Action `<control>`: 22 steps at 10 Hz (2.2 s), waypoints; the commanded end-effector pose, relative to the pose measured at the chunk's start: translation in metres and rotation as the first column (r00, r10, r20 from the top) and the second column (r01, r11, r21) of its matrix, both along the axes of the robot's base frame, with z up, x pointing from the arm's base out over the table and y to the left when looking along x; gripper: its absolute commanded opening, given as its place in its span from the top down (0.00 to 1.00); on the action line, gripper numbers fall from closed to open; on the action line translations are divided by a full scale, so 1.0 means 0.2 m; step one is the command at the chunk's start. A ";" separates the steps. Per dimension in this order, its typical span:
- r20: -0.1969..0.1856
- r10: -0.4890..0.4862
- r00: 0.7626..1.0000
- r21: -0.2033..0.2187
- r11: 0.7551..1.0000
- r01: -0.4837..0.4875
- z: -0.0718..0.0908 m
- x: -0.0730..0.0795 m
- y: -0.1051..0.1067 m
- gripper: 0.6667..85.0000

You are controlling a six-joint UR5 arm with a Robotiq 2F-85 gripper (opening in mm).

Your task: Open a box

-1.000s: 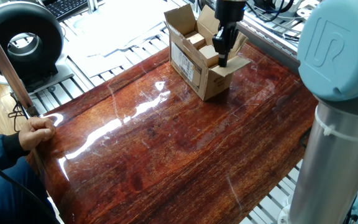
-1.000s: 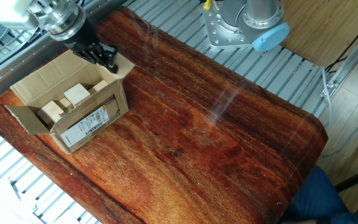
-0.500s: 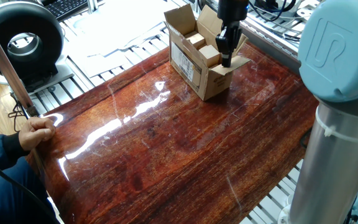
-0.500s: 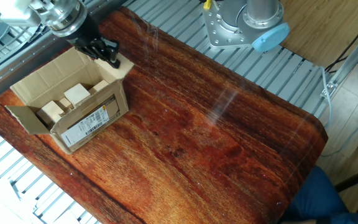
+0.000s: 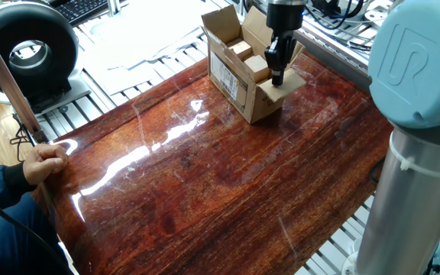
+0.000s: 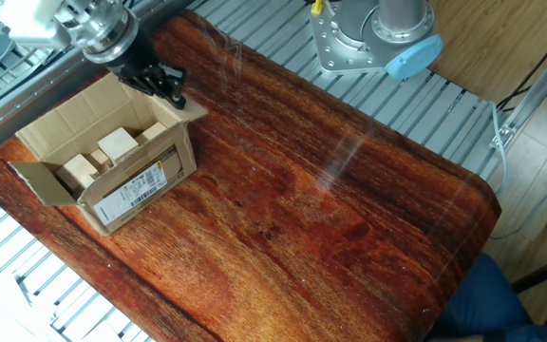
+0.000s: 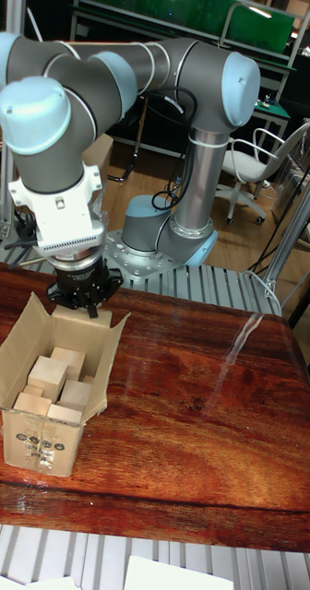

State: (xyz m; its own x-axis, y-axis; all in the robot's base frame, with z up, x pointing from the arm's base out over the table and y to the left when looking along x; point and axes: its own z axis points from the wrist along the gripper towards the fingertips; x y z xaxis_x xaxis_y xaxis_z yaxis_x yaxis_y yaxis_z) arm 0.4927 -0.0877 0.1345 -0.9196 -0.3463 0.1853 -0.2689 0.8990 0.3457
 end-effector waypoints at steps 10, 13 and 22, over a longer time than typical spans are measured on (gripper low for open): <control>-0.071 -0.030 0.997 -0.073 0.997 0.025 0.34 0.08 0.04 1.00; 0.032 -0.037 0.999 -0.160 0.986 0.042 0.39 0.30 0.04 1.00; 0.097 -0.107 0.990 -0.156 0.980 0.122 0.45 0.50 0.23 1.00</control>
State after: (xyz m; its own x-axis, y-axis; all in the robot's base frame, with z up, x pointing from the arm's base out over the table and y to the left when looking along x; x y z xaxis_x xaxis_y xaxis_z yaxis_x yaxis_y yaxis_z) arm 0.5845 -0.0555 0.2196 -0.9621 -0.2164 0.1659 -0.1915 0.9694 0.1537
